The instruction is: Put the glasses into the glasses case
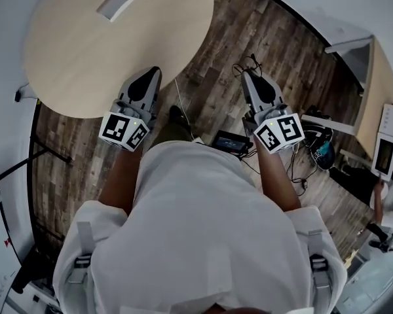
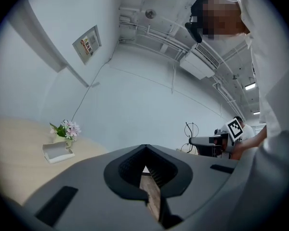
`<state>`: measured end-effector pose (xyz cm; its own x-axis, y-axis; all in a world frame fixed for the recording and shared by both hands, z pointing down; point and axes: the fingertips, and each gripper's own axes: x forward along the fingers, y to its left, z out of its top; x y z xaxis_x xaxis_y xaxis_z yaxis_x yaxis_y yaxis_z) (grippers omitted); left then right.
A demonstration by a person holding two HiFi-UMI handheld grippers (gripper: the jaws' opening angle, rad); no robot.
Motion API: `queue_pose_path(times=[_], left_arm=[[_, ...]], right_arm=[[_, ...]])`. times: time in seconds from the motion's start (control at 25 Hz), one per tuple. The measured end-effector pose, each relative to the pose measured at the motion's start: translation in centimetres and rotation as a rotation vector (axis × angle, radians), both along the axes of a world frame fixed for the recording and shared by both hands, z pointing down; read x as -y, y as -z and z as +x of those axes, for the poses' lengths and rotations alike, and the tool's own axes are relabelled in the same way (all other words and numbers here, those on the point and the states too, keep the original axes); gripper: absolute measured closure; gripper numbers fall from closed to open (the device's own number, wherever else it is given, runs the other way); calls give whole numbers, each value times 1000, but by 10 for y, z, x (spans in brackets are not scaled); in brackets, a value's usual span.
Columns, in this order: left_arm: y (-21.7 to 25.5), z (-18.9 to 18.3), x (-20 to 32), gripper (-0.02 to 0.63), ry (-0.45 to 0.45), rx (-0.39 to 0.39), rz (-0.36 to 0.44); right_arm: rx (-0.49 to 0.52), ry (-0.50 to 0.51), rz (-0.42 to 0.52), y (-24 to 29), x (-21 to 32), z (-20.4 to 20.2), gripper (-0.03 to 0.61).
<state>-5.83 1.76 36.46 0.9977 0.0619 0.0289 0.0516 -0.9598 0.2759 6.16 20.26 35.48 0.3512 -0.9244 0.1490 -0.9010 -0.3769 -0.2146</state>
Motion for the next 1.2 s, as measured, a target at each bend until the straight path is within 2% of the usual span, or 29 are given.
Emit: queue_pose_path(times=[0.24,0.44,0.6,0.76,0.96,1.2], left_arm=[[-8,29,47,601,26,-22,-30],[-11,34,75,601,72,-57,-28],[-15,32,94,601,118,-65,-52],[-21,34,112,601,166,-69,-41],[-32,43,146,601,283,-28,-49],[-35,54,171,601,493,25,-28]], right_arm=[[-9,53,-43,-2,56,33,526],[-21,136,-66,-5,98,40,526],[-43,192,-74,-2,123,44,526],[-43,251,-77,-3,148,56,526],[-6,353,-64,-18,199,84,526],[37,553,-46,-38,254,122,526]])
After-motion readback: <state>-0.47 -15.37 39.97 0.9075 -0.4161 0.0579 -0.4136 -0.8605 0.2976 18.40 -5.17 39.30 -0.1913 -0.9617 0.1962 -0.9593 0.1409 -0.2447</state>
